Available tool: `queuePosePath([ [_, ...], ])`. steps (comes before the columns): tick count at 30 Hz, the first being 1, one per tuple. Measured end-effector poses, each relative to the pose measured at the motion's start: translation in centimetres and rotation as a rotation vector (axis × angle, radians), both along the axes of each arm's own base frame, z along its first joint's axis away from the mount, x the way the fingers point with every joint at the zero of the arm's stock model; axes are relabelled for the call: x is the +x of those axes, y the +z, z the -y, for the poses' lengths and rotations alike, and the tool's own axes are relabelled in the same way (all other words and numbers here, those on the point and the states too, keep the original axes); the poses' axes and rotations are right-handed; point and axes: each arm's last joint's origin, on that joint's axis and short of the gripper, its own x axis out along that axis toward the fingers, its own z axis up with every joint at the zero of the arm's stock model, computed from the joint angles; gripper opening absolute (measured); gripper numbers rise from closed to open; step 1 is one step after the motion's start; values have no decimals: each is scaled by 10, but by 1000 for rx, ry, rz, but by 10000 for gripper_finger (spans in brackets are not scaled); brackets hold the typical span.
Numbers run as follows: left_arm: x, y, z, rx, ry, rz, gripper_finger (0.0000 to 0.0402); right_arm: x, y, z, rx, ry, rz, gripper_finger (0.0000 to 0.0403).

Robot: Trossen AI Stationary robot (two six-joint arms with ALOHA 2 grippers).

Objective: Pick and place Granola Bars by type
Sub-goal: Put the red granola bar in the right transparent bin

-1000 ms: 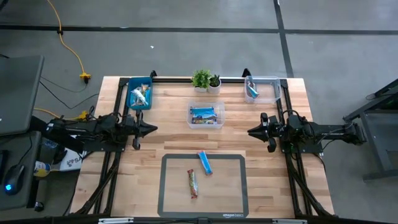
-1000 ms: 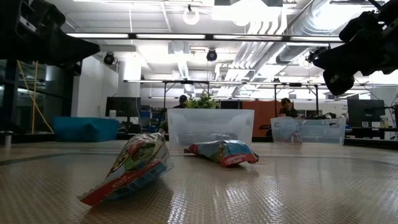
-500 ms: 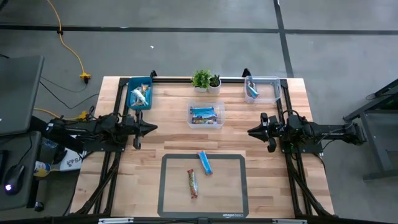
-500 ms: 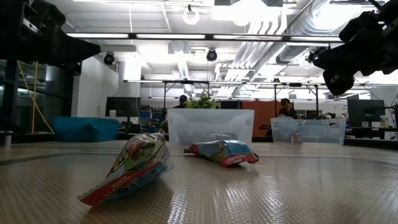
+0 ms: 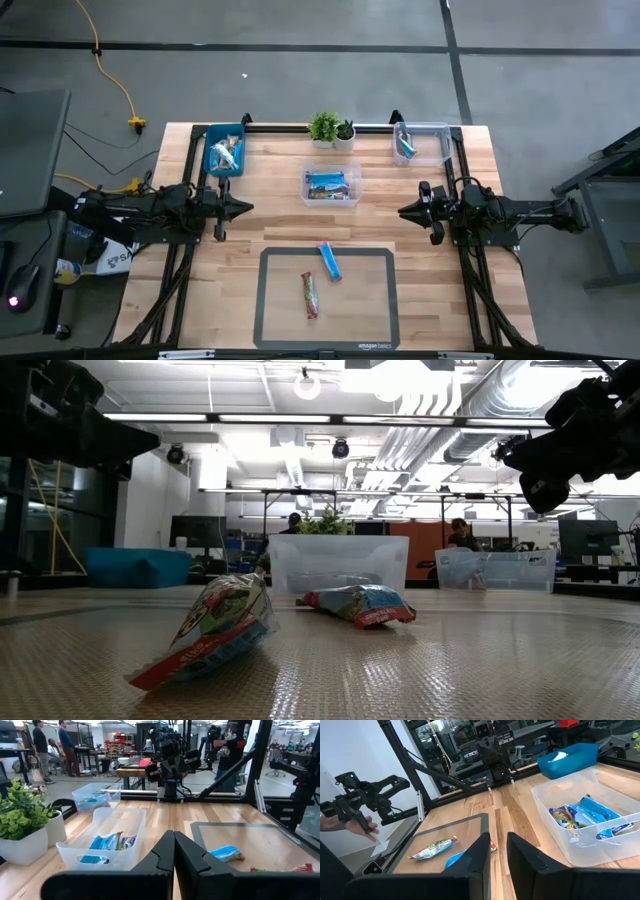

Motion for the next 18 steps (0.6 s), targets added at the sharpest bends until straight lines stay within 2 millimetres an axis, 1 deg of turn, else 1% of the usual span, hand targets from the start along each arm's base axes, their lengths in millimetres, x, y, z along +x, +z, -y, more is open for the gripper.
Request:
queuePosePath([
  [18, 0, 0, 0, 0, 1, 1, 1, 0, 1, 0, 0, -1, 10, 49],
])
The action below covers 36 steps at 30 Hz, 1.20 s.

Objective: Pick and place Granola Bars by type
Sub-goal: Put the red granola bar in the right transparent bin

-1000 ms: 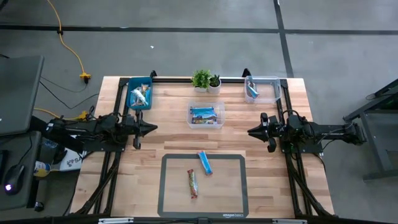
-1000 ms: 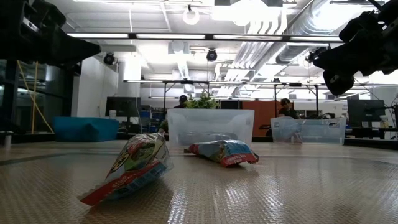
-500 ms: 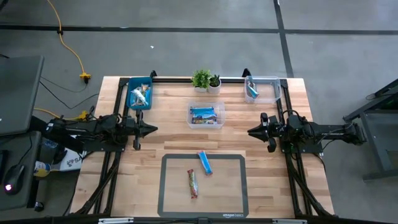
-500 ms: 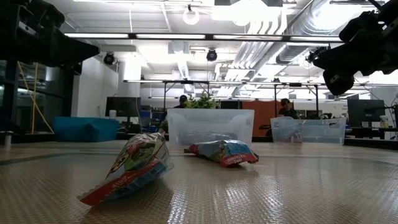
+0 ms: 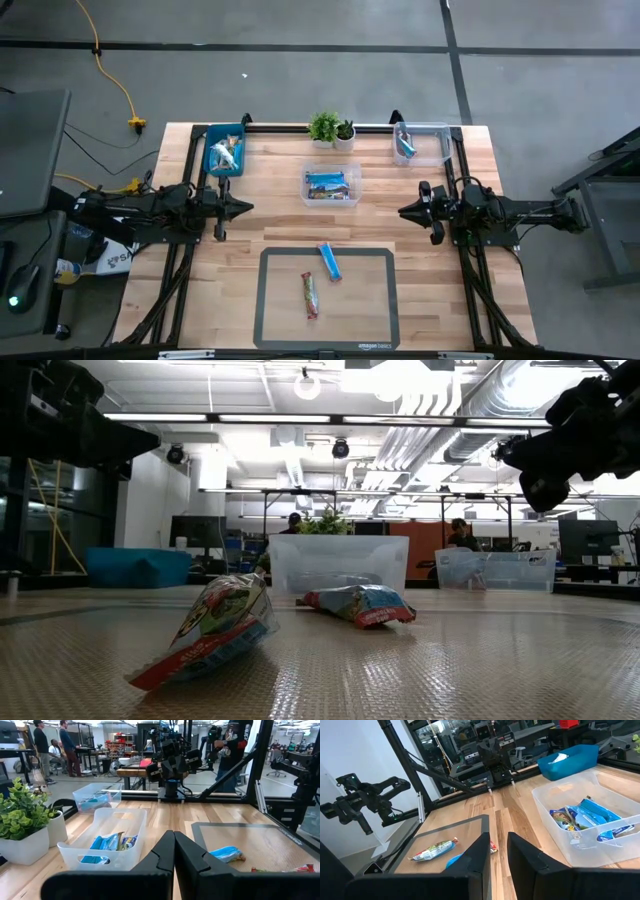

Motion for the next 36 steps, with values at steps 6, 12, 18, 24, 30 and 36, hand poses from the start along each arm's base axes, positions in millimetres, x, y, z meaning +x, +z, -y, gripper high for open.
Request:
queuePosePath([
  [6, 0, 0, 0, 0, 0, 0, 1, 0, -1, 0, 43, 1, -12, 49],
  [12, 0, 0, 0, 0, 0, 0, 1, 0, 4, 0, -50, 6, 21, 47],
  [18, 0, 0, 0, 0, 0, 0, 1, -5, 31, 0, -82, 9, 49, 56],
  [24, 0, 0, 0, 0, 1, 0, 1, -16, 70, 0, -200, -27, 42, 57],
  [30, 0, 0, 0, 0, 1, 0, 1, -20, 111, 2, -230, -78, -12, 58],
  [36, 0, 0, 0, 0, 1, 0, 1, -1, 151, 3, -229, -81, -61, 58],
])
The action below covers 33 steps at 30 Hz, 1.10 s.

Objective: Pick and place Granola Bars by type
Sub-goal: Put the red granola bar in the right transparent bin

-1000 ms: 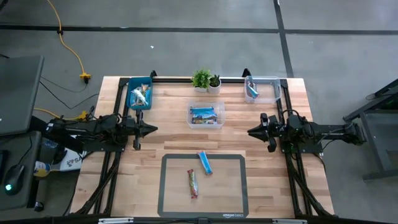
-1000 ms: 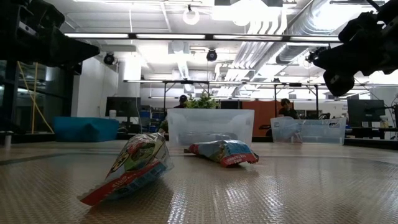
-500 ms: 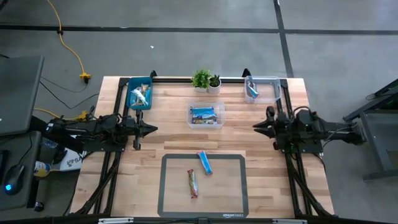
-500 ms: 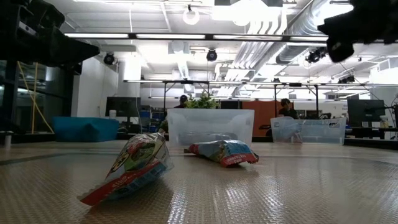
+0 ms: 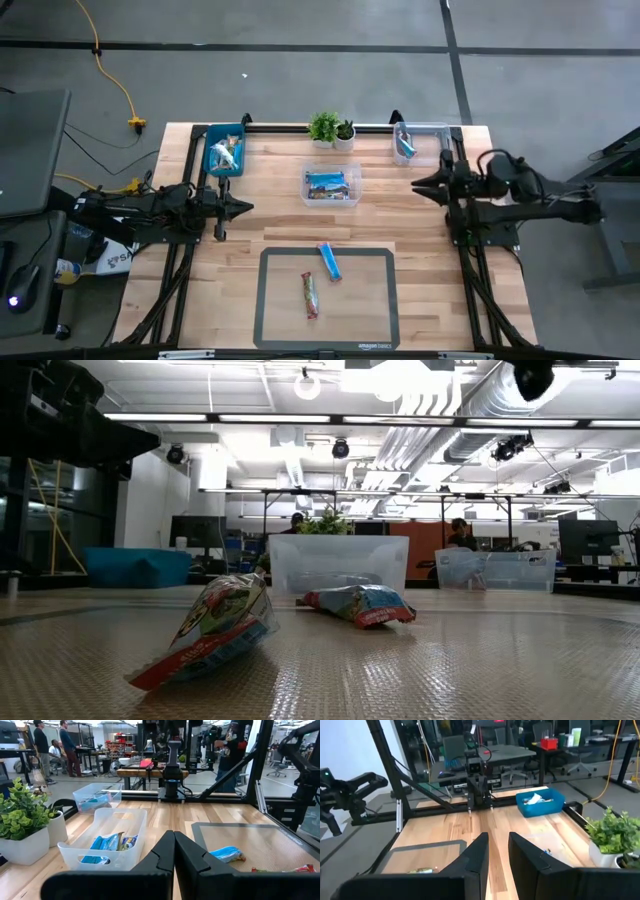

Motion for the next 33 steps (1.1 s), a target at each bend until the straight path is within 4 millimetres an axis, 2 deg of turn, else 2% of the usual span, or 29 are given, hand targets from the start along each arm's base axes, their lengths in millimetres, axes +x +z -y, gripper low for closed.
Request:
queuePosePath([
  [7, 0, 0, 0, 0, 0, 0, 1, 44, 38, 2, 24, 5, -73, 58],
  [14, 0, 0, 0, 0, 0, 0, 1, 102, 56, 1, 231, 60, -163, 58],
  [18, 0, 0, 0, 0, 0, 0, 1, 137, 52, 1, 360, 77, -247, 58],
  [22, 0, 0, 0, 0, 0, 0, 1, 167, 43, -5, 413, 127, -296, 58],
  [27, 0, 0, 0, 0, 0, 0, 1, 201, 27, -26, 442, 245, -277, 58],
  [33, 0, 0, 0, 0, 0, 0, 1, 235, 2, -47, 525, 286, -267, 58],
])
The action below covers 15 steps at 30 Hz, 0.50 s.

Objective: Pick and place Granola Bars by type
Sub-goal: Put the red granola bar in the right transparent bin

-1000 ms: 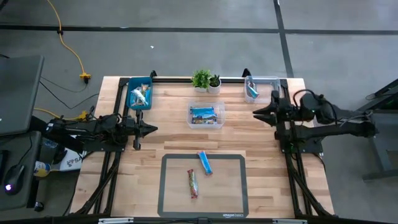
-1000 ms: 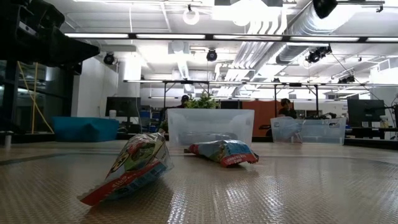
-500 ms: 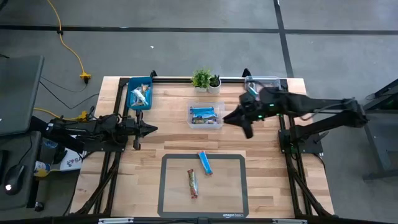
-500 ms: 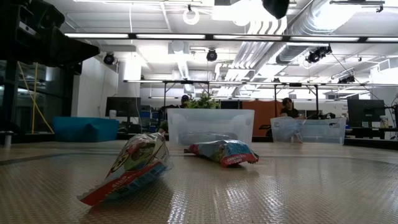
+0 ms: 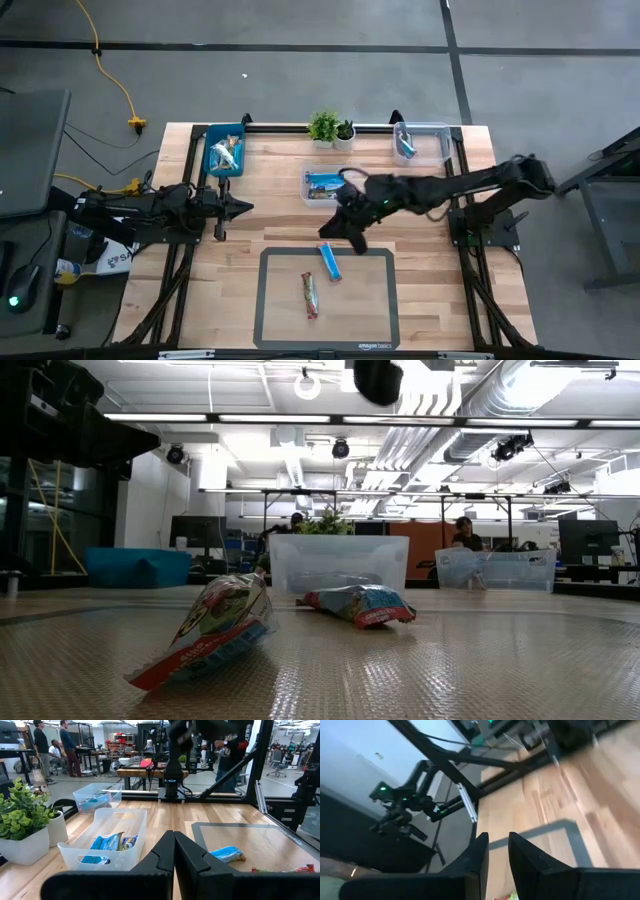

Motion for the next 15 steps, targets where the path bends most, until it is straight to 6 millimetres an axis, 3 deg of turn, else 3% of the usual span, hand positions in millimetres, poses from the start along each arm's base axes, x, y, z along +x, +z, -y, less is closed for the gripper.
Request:
queuePosePath([
  [8, 0, 0, 0, 0, 0, 0, 1, 25, -48, -15, 103, -57, -191, 59],
  [15, 0, 0, 0, 0, 0, 0, 1, 25, -60, -38, 98, -73, -249, 92],
])
